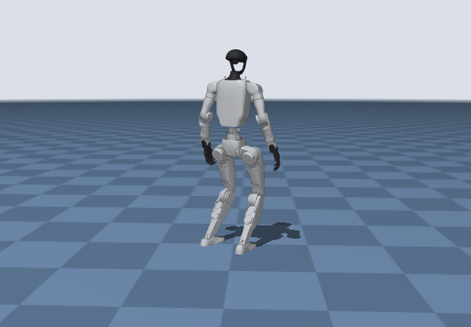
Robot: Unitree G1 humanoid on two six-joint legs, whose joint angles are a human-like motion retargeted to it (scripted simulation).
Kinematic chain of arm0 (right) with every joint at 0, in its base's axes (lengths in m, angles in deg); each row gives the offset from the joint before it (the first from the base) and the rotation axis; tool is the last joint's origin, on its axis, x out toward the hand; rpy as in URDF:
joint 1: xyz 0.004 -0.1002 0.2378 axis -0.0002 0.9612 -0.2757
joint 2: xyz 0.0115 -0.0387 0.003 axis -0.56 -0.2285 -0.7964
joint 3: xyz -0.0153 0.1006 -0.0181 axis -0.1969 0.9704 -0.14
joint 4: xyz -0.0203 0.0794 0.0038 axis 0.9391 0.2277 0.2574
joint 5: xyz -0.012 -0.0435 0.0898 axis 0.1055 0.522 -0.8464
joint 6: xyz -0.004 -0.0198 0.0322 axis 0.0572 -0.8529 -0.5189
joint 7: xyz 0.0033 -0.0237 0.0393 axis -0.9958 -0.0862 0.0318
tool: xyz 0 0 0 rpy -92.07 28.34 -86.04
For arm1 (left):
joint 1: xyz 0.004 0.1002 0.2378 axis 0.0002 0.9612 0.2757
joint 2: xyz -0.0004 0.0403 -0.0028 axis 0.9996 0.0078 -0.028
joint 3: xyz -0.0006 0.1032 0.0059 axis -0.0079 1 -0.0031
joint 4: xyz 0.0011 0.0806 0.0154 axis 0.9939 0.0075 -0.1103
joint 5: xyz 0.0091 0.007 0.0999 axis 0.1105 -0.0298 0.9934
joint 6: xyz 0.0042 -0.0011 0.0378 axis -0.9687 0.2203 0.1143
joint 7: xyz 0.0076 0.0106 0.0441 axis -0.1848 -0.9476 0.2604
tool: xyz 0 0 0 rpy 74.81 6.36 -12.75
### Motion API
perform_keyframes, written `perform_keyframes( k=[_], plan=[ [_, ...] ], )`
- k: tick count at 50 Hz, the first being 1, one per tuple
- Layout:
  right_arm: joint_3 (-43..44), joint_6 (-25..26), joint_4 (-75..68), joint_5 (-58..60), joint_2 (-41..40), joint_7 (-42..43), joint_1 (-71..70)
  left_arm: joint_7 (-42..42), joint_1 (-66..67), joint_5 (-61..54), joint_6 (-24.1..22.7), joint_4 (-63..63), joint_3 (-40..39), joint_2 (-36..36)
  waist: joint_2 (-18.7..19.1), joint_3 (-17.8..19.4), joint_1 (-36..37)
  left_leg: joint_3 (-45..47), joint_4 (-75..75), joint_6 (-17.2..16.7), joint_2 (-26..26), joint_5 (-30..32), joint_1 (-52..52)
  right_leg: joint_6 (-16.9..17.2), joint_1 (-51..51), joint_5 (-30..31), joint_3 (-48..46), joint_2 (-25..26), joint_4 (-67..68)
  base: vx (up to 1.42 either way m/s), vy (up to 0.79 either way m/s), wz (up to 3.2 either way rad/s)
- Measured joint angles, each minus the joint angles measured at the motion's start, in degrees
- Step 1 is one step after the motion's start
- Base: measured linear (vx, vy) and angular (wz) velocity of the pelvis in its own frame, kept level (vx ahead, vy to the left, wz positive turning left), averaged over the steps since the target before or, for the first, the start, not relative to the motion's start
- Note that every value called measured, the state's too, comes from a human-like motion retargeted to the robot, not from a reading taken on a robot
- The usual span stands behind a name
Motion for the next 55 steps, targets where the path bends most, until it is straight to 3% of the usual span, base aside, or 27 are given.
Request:
perform_keyframes(
  k=[2,3,5,12,15,17,20,22,25,27,31,34,36,40,45,50,55],
  plan=[
    [0.12,-1.10,-0.95,-0.87,-0.08,-1.15,-2.41,-0.88,-3.45,-0.17,-1.04,-0.78,0.02,0.12,-1.15,-4.32,-1.06,0.29,-1.36,0.26,-0.92,0.44,-5.75,0.30,-7.07,-0.03,0.12,-1.10,1.55,0.03,0.07,0.18],
    [-0.11,-1.24,-0.67,-0.97,-0.35,-1.29,-2.01,-0.90,-3.54,-0.01,-1.23,-0.28,0.45,0.09,-1.25,-4.20,-1.48,0.72,0.25,0.38,-1.22,0.13,-6.43,0.34,-7.74,-0.10,0.29,-1.34,3.25,-0.01,0.06,0.09],
    [-0.18,-1.19,0.72,-1.61,-0.12,-2.15,-2.13,-1.19,-4.85,0.01,-1.14,1.55,0.98,0.77,-2.48,-7.40,-2.61,1.19,-4.29,0.78,-2.49,1.79,-7.98,0.51,-11.53,-0.09,0.88,-2.81,3.34,0.00,0.00,0.00],
    [-0.86,-1.07,4.92,-2.92,0.08,-4.37,-1.46,-2.72,-7.69,-1.40,-1.41,8.23,3.54,2.87,-3.38,-9.52,-6.20,2.29,-6.32,1.69,-4.40,2.61,-9.26,0.12,-14.35,-1.68,3.24,-3.42,4.40,0.01,-0.02,-0.01],
    [-0.91,-1.21,5.98,-3.20,0.27,-4.58,-0.62,-3.45,-7.95,-2.39,-1.77,10.41,4.56,3.32,-3.44,-8.43,-7.55,2.70,-0.46,1.92,-4.87,0.95,-11.09,-0.49,-14.57,-3.18,3.86,-3.19,7.26,-0.03,-0.08,-0.08],
    [-0.03,-0.81,7.44,-3.85,1.59,-5.18,-1.13,-4.72,-8.93,-4.72,-1.17,12.46,4.45,4.47,-1.06,-8.64,-7.95,1.96,2.06,1.17,-2.16,0.15,-13.22,-1.56,-14.79,-2.28,3.04,-0.40,5.02,0.03,-0.09,-0.13],
    [1.01,-1.04,8.81,-4.24,2.80,-5.03,-0.17,-5.60,-8.06,-7.98,-1.20,14.34,3.98,4.64,-0.05,-6.43,-8.82,3.08,13.71,-0.02,-0.48,1.15,-17.76,-2.75,-15.33,-3.08,2.87,1.36,8.84,-0.05,-0.08,-0.07],
    [2.15,-0.96,10.37,-4.59,4.12,-5.11,0.41,-6.23,-7.48,-11.24,-0.96,16.01,2.90,4.87,0.93,-4.82,-9.24,4.75,26.05,0.31,3.48,3.56,-23.07,-3.77,-15.83,-3.62,2.29,2.94,10.86,-0.03,-0.08,0.07],
    [4.17,-0.19,13.86,-4.96,6.68,-6.25,1.43,-7.05,-6.64,-15.85,-0.15,18.85,0.63,5.46,2.59,-3.38,-9.01,5.13,49.70,2.84,9.88,7.24,-34.34,-5.32,-18.00,-3.79,1.72,5.76,12.93,-0.02,-0.09,0.09],
    [6.04,0.88,16.91,-5.26,8.78,-8.24,2.17,-7.75,-6.44,-17.66,0.63,19.95,-1.02,6.10,2.27,-4.34,-8.66,4.16,66.29,5.75,11.89,8.84,-44.88,-5.90,-21.41,-3.50,1.81,5.38,13.50,-0.02,-0.13,0.39],
    [8.44,2.53,22.41,-5.62,12.37,-12.35,2.88,-9.07,-4.98,-20.76,1.42,19.50,-4.97,7.82,-2.61,-5.18,-10.21,4.92,94.14,9.03,7.93,12.75,-65.81,-5.45,-26.11,-4.87,2.67,-0.61,16.37,-0.04,-0.15,0.93],
    [8.96,3.18,27.46,-5.78,14.68,-13.22,2.22,-8.69,-3.33,-22.81,1.91,17.77,-7.81,9.21,-5.06,-4.41,-11.29,8.41,103.58,9.46,5.13,13.89,-79.99,-4.09,-27.08,-6.12,1.77,-4.56,18.46,0.00,-0.08,0.88],
    [8.95,3.22,32.05,-5.73,16.10,-12.40,1.45,-7.87,-2.51,-23.60,2.09,16.17,-9.07,9.86,-6.09,-2.80,-11.30,11.93,103.04,10.47,4.79,11.54,-85.46,-2.67,-26.08,-6.70,0.69,-7.26,19.38,0.05,-0.01,0.60],
    [8.74,2.67,43.54,-5.25,17.91,-8.88,-0.04,-5.39,-1.42,-23.49,1.72,12.56,-10.03,9.45,-7.79,2.90,-9.30,20.52,89.94,12.15,4.38,3.50,-85.87,1.11,-21.09,-6.48,-0.36,-12.98,20.24,0.09,0.07,0.10],
    [8.56,1.68,57.86,-3.32,18.51,-5.61,-1.24,-4.17,0.77,-20.35,0.93,10.42,-9.08,7.22,-8.06,6.22,-6.29,24.33,68.08,7.92,0.37,1.94,-86.33,4.00,-18.97,-4.67,-1.14,-17.14,19.20,0.08,0.08,-0.02],
    [7.96,0.40,65.70,-0.94,17.96,-3.33,-0.85,-4.48,3.71,-17.19,0.38,10.63,-7.09,4.94,-6.98,4.19,-5.31,23.07,54.91,4.87,-3.28,5.32,-86.60,5.95,-21.71,-0.10,-2.96,-17.82,17.24,0.03,0.06,0.18],
    [7.32,-0.25,67.34,1.01,18.44,-2.52,0.49,-4.60,4.98,-14.81,0.45,9.53,-5.95,3.30,-5.95,-0.47,-5.33,20.76,50.26,3.13,-5.39,9.63,-86.51,6.75,-26.45,3.57,-4.00,-16.58,16.27,0.02,0.07,0.13]
  ],
)
